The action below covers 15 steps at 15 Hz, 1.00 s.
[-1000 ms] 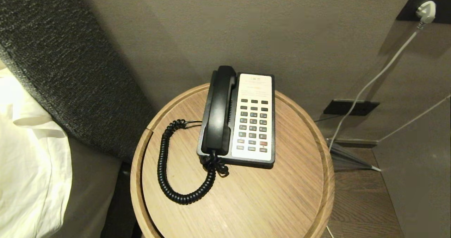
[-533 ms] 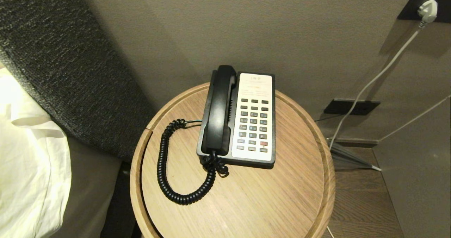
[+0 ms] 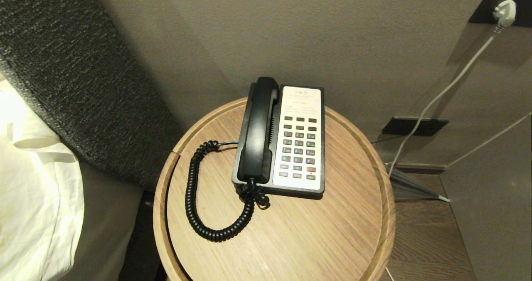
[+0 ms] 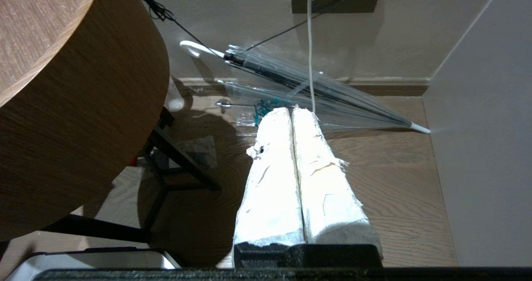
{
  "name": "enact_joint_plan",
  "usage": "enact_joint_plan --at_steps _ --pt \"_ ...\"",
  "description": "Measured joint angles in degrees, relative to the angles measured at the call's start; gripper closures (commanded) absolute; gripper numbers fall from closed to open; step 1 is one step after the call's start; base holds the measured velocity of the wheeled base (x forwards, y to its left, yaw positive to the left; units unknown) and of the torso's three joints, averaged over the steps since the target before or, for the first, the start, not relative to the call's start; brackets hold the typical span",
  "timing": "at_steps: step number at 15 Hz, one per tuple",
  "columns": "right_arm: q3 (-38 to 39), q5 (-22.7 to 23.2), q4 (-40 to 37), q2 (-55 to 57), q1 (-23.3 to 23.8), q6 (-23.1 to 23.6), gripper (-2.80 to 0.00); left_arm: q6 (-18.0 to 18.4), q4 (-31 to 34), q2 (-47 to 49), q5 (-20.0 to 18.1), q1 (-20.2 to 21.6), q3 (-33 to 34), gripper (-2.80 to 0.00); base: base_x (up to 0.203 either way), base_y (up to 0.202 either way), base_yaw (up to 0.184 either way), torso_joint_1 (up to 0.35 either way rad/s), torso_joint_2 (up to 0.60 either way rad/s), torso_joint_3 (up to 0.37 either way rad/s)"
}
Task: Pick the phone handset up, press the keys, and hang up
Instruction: Pick up the desk phone handset
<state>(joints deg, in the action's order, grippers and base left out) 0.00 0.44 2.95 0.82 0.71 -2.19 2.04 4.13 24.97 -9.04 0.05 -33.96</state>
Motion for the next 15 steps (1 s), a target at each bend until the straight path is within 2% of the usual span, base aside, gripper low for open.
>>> enact_joint_plan --at_steps 3,5,7,10,11,13,15 --pt "0.0 0.0 0.0 0.0 0.0 0.0 0.0 -0.1 9.7 21.2 -2.4 -1.7 -22.7 0.0 0.0 0.0 0.0 0.0 0.0 0.0" --pt "0.0 0.0 0.0 0.0 0.0 0.0 0.0 -1.0 18.8 33.5 -3.0 -5.8 -37.0 0.0 0.0 0.0 0.0 0.0 0.0 0.0" --pt "0.0 0.0 0.0 0.0 0.0 0.0 0.0 -3.3 27.7 43.9 -1.5 -14.5 -48.4 0.0 0.0 0.0 0.0 0.0 0.0 0.0" --pt "0.0 0.0 0.0 0.0 0.0 0.0 0.0 -7.4 34.5 53.2 6.3 -28.3 -56.1 0.0 0.0 0.0 0.0 0.0 0.0 0.0" --pt "0.0 0.0 0.0 0.0 0.0 0.0 0.0 -8.4 35.7 54.9 9.4 -32.5 -57.2 -2.8 0.0 0.0 0.0 0.0 0.0 0.0" --pt "0.0 0.0 0.0 0.0 0.0 0.0 0.0 -9.3 39.5 57.3 14.6 -39.4 -59.5 -2.8 0.0 0.0 0.0 0.0 0.0 0.0" --pt "0.0 0.0 0.0 0.0 0.0 0.0 0.0 -9.8 41.7 59.7 18.1 -44.2 -62.5 -2.8 0.0 0.0 0.0 0.0 0.0 0.0"
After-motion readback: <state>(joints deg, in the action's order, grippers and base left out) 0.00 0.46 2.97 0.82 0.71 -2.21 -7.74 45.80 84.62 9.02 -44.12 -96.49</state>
